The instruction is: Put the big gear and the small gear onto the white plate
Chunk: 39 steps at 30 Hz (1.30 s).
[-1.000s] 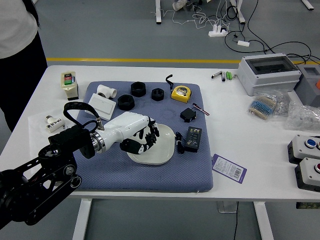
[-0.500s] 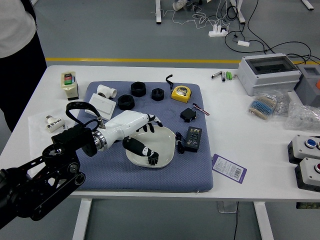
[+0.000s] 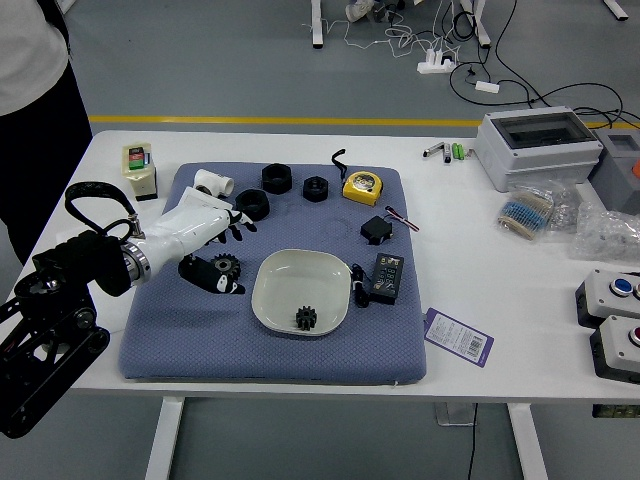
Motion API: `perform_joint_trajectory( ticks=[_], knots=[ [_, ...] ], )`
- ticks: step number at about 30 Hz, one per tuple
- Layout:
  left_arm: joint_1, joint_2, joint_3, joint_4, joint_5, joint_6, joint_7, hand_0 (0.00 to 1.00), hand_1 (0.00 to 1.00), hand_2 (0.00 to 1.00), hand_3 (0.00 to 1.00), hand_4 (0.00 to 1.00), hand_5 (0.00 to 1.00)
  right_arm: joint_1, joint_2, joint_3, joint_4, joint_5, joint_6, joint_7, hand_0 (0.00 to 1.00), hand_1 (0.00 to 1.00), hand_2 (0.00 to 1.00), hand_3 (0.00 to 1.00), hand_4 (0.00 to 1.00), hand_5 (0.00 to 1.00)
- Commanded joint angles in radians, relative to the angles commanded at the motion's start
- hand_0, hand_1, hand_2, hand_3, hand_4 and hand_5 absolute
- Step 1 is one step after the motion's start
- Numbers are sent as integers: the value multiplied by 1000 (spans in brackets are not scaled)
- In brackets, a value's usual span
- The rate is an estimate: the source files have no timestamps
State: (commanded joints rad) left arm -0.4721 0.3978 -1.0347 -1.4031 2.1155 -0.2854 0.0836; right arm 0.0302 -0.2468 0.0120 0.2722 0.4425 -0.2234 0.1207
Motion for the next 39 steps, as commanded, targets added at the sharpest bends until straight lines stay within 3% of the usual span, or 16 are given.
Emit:
perform_joint_trajectory(
  ticks=[9, 18, 39],
  knots=[
    [7, 60, 3, 30, 6, -75, 27, 577, 706, 808, 853, 998, 203, -5, 0, -1, 0, 2, -1, 1, 620, 639, 738, 544, 738, 695],
    [-12, 67, 36, 62, 21, -119, 56, 613, 727, 831, 915, 998, 156, -3, 0, 3, 0, 1, -1, 0, 620, 640, 737, 545, 738, 696],
    [-70, 97, 97, 130, 30, -133, 55, 625, 736, 846, 923, 998, 117, 8, -2, 11, 1, 2, -1, 0, 619, 640, 737, 544, 736, 699]
  ],
)
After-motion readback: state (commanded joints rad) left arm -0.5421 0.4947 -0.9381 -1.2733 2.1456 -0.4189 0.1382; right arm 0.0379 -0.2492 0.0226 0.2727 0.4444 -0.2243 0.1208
